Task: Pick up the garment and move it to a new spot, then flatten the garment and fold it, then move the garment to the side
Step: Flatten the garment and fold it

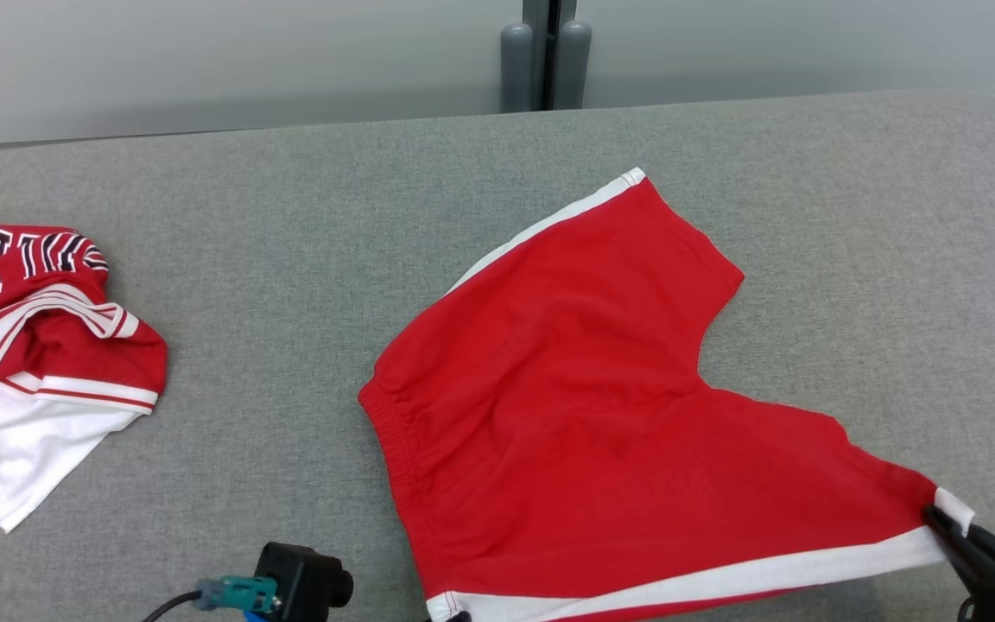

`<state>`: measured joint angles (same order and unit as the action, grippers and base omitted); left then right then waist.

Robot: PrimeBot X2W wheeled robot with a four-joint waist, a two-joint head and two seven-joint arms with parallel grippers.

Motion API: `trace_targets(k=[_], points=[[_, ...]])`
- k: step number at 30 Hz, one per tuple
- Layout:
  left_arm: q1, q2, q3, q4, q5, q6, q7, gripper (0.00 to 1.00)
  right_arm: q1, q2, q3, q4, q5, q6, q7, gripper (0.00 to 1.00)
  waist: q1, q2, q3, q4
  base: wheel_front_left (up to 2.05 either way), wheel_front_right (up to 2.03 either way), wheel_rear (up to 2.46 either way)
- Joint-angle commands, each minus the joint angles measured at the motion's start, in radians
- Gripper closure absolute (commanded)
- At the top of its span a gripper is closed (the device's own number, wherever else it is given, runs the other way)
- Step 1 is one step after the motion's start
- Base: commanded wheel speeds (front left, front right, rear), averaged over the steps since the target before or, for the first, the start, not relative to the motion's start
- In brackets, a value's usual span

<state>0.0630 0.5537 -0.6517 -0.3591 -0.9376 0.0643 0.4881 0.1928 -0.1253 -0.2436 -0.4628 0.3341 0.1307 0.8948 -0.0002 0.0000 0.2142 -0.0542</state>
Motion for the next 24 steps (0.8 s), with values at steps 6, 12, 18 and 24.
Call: trace_targets(k=[6,12,18,24], points=[[-0.036,-0.027,0.083,-0.083,-0.049,0.033,-0.035,1.0,-0.086,0.008,-0.029,-0.083,0.007,0.0,0.057,1.0,0.0002,0.0,0.029,0.013,0.0,0.0,0.0],[-0.191,-0.11,0.139,0.029,-0.059,0.014,-0.079,1.0,-0.382,-0.108,0.052,0.075,0.047,0.0,0.091,1.0,0.0002,0.0,0.076,0.038,0.0,0.0,0.0],[-0.357,-0.199,0.182,0.21,-0.061,0.007,-0.134,1.0,-0.679,-0.131,0.121,0.31,0.035,0.0,0.022,1.0,0.0002,0.0,0.154,0.099,0.0,0.0,0.0],[-0.489,-0.294,0.168,0.421,-0.015,-0.015,-0.212,1.0,-0.872,-0.142,0.161,0.534,0.0,0.0,-0.061,1.0,0.0002,0.0,0.222,0.165,0.0,0.0,0.0]])
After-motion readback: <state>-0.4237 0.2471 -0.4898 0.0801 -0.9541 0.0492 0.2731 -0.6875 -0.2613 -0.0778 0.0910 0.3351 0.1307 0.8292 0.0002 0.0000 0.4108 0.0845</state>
